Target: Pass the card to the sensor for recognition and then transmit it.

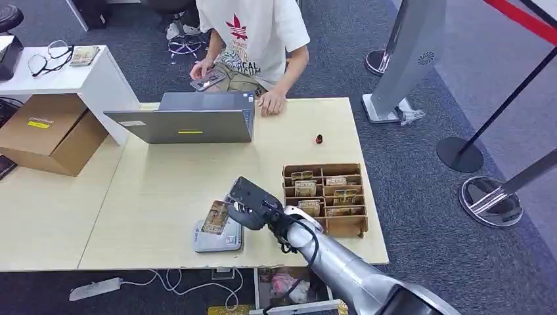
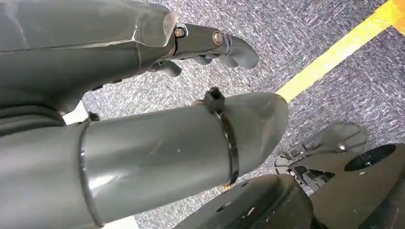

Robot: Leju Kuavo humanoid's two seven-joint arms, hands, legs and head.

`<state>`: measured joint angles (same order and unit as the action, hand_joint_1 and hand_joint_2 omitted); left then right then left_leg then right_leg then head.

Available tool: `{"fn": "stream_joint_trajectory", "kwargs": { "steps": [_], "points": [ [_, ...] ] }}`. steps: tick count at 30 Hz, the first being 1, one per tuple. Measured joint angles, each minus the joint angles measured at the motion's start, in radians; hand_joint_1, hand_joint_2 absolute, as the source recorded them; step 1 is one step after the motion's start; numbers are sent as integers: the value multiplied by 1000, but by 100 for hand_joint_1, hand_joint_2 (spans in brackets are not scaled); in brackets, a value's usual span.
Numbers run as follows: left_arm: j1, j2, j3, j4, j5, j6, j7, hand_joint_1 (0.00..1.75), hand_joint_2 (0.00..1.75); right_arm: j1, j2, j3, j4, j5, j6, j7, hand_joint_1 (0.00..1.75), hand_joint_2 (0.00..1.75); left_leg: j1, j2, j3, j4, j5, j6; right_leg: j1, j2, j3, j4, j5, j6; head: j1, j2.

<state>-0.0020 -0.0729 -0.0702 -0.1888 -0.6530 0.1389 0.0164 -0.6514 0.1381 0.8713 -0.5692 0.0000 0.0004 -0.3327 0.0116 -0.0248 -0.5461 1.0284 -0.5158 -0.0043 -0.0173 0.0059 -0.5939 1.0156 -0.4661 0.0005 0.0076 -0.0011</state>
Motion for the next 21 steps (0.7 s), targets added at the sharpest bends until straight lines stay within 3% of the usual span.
{"fn": "stream_joint_trajectory", "kwargs": {
  "steps": [21],
  "points": [
    [0, 0, 0, 0, -5, -8, -5, 0, 0, -17, 16, 55, 106, 3, 36, 79, 175, 175, 0, 0, 0, 0, 0, 0, 0, 0, 0, 0, 0, 0, 0, 0]
  ]
}}
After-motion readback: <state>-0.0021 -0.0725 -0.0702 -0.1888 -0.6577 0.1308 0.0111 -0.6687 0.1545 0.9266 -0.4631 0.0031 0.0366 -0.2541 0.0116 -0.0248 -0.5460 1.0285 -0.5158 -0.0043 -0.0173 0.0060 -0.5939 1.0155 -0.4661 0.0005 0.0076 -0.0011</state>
